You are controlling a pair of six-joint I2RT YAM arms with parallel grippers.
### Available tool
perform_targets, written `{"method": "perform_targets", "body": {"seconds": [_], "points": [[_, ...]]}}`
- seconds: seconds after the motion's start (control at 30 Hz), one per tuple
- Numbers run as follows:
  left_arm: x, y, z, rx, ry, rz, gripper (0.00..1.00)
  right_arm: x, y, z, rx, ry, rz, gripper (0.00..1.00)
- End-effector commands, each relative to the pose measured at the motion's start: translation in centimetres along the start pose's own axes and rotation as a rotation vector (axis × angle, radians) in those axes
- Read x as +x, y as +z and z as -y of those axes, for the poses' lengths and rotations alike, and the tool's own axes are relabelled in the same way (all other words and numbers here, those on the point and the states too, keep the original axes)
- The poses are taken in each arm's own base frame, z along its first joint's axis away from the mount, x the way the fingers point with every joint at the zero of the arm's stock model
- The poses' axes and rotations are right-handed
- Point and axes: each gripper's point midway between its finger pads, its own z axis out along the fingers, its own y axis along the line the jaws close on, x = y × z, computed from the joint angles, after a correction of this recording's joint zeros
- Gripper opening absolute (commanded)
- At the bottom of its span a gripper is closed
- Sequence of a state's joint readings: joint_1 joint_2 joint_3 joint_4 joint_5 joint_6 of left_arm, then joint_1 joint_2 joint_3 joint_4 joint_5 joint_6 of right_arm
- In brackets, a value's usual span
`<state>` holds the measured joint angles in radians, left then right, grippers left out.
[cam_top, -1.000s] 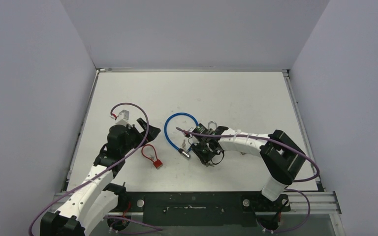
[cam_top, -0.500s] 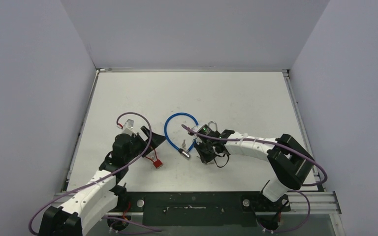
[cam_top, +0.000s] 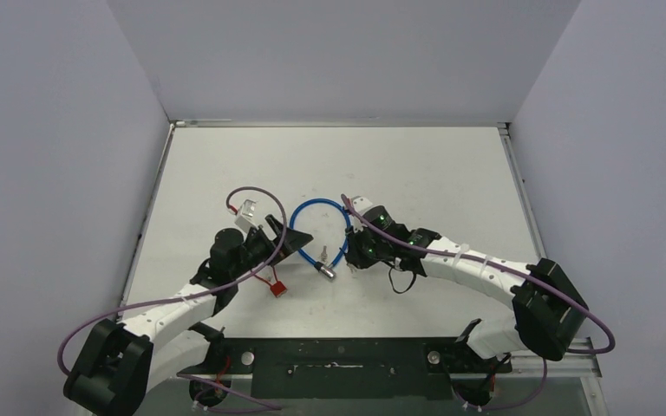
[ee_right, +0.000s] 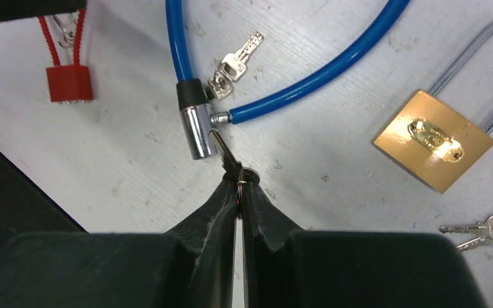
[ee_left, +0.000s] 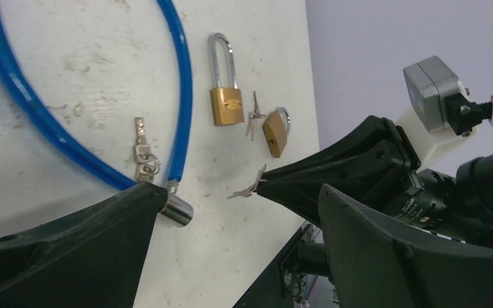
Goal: Unlock with the key
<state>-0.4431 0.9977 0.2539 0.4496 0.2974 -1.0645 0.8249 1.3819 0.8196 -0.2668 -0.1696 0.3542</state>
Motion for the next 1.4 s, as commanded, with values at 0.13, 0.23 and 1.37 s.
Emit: {"method": "perform_targets", "body": {"seconds": [0.13,0.23,1.37], "points": [[-0.5,1.6,7.9,0.268,0.153,-0.038,0.86,-7.9,-1.4,-2.7,-0.072,0.033,0.214,0.00],[0.0,2.3,8.1,0.262,0.163,-0.065,0.75,-8.8,-1.7,-3.4,-0.095,0.036,0.224,0.00],[-0.6,4.7,8.7,0.258,0.155,-0.046,0.25,-10.5,-2.8,-5.3,-0.180,-0.018,0.214,0.00]]}}
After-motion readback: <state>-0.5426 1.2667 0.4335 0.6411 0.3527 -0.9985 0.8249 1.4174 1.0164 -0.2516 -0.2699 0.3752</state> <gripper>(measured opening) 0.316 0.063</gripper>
